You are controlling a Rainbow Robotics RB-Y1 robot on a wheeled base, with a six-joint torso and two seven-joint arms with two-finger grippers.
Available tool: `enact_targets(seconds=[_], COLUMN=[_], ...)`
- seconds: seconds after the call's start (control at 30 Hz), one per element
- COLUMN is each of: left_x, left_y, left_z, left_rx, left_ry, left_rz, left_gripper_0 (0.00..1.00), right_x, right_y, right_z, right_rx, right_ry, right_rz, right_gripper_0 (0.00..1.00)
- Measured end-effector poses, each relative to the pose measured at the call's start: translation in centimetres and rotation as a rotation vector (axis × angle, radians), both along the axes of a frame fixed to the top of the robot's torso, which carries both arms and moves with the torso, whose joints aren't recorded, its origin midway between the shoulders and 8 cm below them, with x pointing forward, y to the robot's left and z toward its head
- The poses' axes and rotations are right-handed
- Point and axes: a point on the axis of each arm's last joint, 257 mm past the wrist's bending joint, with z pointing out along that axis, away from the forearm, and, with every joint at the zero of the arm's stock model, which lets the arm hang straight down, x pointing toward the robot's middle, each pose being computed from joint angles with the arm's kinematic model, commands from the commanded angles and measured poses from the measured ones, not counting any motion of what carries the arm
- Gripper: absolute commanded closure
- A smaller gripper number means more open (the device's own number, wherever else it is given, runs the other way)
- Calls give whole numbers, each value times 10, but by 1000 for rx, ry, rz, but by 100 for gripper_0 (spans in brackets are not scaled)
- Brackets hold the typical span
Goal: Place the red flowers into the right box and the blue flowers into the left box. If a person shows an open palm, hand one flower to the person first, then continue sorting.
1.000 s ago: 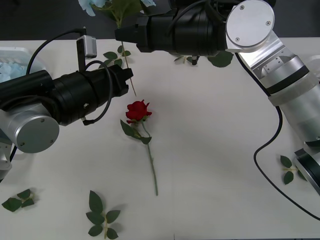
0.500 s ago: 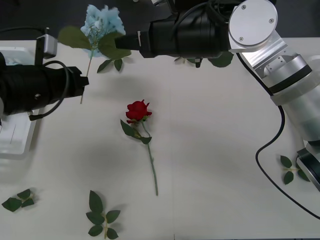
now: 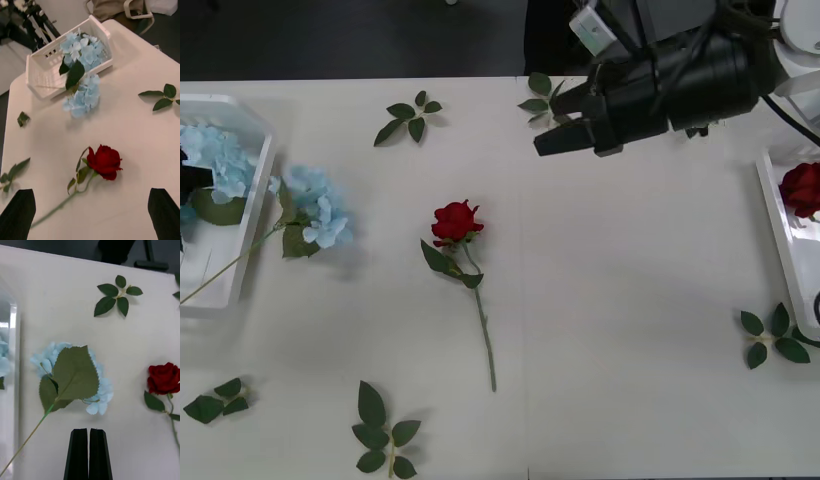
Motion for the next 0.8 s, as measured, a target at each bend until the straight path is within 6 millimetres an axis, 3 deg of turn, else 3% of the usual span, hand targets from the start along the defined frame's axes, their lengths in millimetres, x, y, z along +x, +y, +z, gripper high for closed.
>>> enact_targets(seconds=[0.07, 0.1, 0.17, 0.2, 0.23, 0.27, 0.47, 0.8], left_x=[-1, -1, -1, -1, -1, -1, -1, -1], left_y=[7, 11, 19, 22, 24, 26, 30, 33], left_z=[-3, -5, -11, -13, -16, -17, -17, -16], left_rx=[24, 22, 2, -12, -23, -31, -28, 146], left_ry=[-5, -2, 13, 23, 31, 36, 39, -38], left_rz=[-46, -53, -41, -32, -25, -21, -21, -170], left_gripper_0=[100, 86, 44, 33, 9, 0, 0, 0], right_x=[-6, -9, -16, -20, -22, -24, -33, -34], right_y=[-22, -33, -54, -65, -74, -83, -119, -129], right_z=[-6, -8, -12, -14, -15, -15, -16, -14], right_rx=[-57, -86, -138, -165, -186, -206, -311, -291], right_ry=[-64, -96, -114, -113, -113, -120, -210, -166], right_rz=[57, 83, 120, 133, 140, 147, 234, 218], right_gripper_0=[13, 13, 13, 13, 13, 13, 13, 13])
